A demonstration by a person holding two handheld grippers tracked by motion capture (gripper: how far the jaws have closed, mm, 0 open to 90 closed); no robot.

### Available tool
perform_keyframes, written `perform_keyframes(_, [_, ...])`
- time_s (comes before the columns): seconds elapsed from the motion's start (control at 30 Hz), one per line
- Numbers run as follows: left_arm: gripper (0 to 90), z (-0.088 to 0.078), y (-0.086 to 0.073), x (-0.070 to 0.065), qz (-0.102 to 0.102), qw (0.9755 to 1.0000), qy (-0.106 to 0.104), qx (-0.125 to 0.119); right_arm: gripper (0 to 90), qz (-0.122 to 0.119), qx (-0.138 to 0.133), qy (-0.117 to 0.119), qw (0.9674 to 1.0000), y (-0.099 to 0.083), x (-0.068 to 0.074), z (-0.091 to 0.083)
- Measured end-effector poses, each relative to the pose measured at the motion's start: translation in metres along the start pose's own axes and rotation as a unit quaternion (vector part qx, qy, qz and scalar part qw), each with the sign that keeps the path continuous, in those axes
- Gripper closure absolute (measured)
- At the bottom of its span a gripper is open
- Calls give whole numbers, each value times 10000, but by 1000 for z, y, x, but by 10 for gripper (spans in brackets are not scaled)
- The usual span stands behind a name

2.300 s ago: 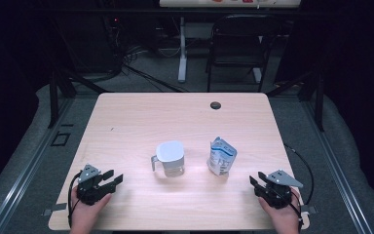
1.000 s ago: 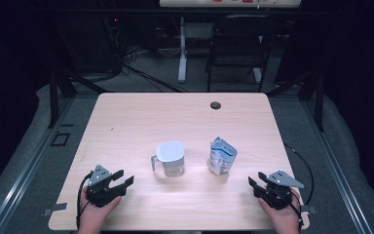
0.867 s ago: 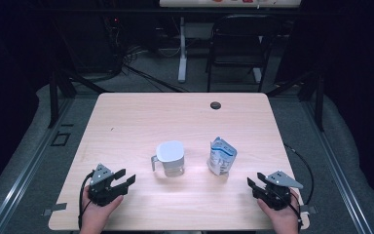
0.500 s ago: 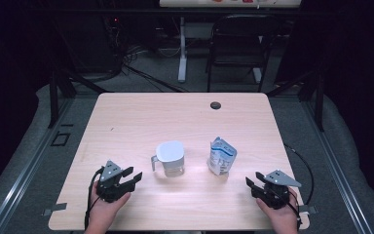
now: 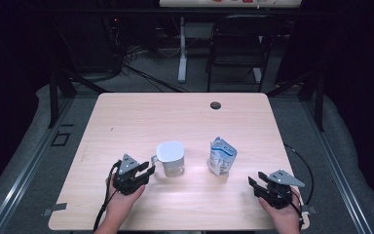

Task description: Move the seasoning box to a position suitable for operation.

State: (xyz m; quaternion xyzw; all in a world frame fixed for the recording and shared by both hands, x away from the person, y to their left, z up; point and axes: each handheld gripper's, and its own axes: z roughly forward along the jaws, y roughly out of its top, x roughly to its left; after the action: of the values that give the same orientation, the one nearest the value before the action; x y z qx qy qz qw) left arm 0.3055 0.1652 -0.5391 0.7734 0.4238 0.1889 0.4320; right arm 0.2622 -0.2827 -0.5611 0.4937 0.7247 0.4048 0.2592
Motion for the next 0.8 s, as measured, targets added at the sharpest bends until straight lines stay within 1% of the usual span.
perform_keyframes(0.07, [693, 3, 1, 0, 31, 10000, 11, 4, 540, 9, 5, 13, 10000, 0, 0, 0])
perform_keyframes(0.1, [694, 4, 1, 0, 15, 10000, 20, 36, 540, 8, 3, 20, 10000, 0, 0, 0])
perform_keyframes(0.17, [695, 7, 2, 0, 30, 10000, 45, 7, 540, 9, -4, 26, 10000, 0, 1, 0])
perform_keyframes(0.23, [706, 8, 2, 0, 65, 9999, 85, 71, 540, 12, -3, 32, 10000, 0, 1, 0])
perform_keyframes(0.3, [721, 10, 1, 1, 22, 9999, 97, 88, 540, 12, -4, 36, 10000, 0, 1, 0])
perform_keyframes(0.37, [732, 12, 1, 1, 44, 9999, 134, 89, 540, 17, 3, 39, 10000, 0, 0, 0])
perform_keyframes(0.4, [736, 13, 1, 0, 6, 9999, 149, 83, 540, 20, 9, 38, 10000, 0, 0, 0])
perform_keyframes(0.43, [740, 14, 1, 0, 18, 9999, 130, 86, 540, 35, 0, 44, 10000, 0, 0, 0])
perform_keyframes(0.47, [739, 14, 2, 0, 38, 9998, 154, 95, 540, 39, 0, 37, 10000, 0, -1, 0])
perform_keyframes(0.5, [739, 15, 1, -1, 45, 9998, 187, 41, 540, 46, 4, 37, 10000, -1, -1, 0])
perform_keyframes(0.6, [737, 18, 2, -1, 45, 9997, 240, 16, 540, 55, 7, 32, 10000, -1, -2, 0])
perform_keyframes(0.63, [742, 18, 2, -1, 26, 9997, 248, 43, 540, 54, 2, 33, 10000, -1, -2, 0])
perform_keyframes(0.7, [766, 19, 2, -1, 10, 9996, 299, 11, 540, 52, 1, 34, 10000, -1, -2, 0])
perform_keyframes(0.8, [791, 19, 2, 0, 61, 9994, 341, 12, 540, 53, 0, 41, 10000, -1, -2, 0])
